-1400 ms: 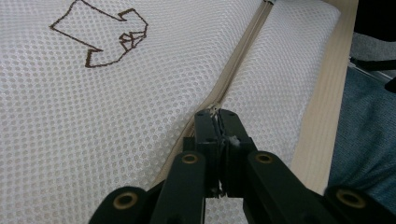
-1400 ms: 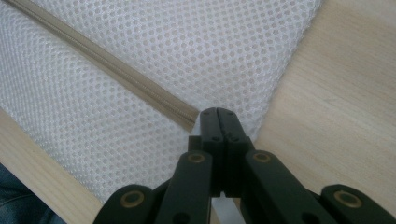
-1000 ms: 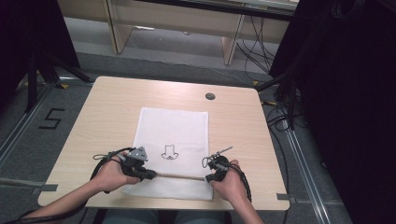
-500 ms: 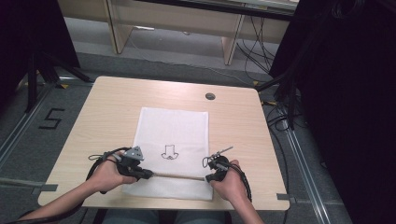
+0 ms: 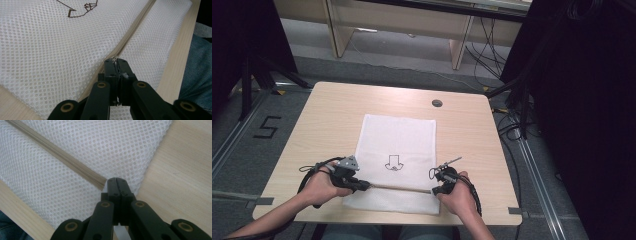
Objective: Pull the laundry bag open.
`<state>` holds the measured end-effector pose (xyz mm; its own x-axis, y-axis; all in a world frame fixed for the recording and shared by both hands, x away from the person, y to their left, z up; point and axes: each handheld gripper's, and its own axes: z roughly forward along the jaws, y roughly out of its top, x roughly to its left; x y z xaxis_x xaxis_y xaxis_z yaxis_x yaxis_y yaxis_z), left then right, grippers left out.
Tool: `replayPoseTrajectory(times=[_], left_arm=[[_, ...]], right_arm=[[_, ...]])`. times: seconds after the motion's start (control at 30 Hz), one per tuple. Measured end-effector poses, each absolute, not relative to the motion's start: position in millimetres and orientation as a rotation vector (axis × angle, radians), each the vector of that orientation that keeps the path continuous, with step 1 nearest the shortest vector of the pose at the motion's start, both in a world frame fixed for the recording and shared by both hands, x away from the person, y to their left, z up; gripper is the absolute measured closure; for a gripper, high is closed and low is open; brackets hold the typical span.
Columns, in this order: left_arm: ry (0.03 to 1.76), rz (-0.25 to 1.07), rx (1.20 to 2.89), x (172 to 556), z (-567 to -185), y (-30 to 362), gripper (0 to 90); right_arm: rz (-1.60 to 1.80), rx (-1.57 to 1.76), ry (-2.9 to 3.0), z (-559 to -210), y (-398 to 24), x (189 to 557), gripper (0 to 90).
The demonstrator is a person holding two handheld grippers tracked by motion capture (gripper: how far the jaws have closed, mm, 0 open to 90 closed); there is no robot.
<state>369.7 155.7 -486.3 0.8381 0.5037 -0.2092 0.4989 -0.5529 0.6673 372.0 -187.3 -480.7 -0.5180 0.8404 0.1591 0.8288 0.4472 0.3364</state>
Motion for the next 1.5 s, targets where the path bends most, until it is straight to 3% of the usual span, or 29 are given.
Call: replayPoseTrajectory(times=[1.5], left_arm=[[0.782,0.054,2.260,368,-486,177,87.6]], right_arm=[[0.585,1.516,2.640,-481,-188,372,90.0]])
